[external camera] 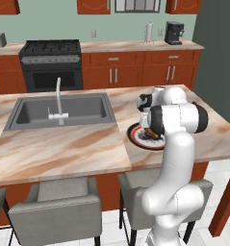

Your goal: Move the hot dog bun to the plate on the dining table and place the condiment next to that plate. Then navigate to the fridge and take the sausage and place it on the plate as well.

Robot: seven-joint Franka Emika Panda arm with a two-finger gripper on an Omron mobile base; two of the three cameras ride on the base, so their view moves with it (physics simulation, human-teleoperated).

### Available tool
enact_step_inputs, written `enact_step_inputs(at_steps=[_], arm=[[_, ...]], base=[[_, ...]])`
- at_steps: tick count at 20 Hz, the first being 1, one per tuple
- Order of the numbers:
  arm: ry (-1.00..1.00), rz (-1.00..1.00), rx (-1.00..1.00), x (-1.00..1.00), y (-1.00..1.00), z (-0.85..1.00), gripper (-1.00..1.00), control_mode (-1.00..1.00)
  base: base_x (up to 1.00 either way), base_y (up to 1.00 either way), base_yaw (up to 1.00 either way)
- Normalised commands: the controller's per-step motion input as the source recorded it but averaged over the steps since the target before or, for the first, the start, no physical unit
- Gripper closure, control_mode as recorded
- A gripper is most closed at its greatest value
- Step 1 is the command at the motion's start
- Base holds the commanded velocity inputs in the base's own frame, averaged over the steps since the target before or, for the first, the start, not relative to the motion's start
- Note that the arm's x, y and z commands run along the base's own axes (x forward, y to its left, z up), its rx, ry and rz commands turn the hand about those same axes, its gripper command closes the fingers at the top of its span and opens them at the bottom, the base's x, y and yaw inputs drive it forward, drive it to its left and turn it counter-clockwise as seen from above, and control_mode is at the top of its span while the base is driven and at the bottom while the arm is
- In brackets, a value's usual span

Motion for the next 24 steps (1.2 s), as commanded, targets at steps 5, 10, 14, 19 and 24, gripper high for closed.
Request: enact_step_inputs(at_steps=[5, 10, 14, 19, 24], arm=[[-0.06, 0.00, 0.00, 0.00, 0.01, -0.18, -1.00, -1.00], [-0.05, 0.00, 0.00, 0.00, 0.00, 0.00, -1.00, -1.00], [0.00, -0.03, 0.00, -0.01, 0.00, 0.11, -1.00, -1.00], [-0.03, -0.05, 0.00, -0.06, 0.00, 0.28, -1.00, -1.00], [-0.16, -0.01, 0.00, -0.31, 0.00, 0.77, -1.00, -1.00]], base=[[0.00, 0.00, 0.00], [0.00, 0.00, 0.00], [0.00, 0.00, 0.00], [0.00, 0.00, 0.00], [0.00, 0.00, 0.00]])
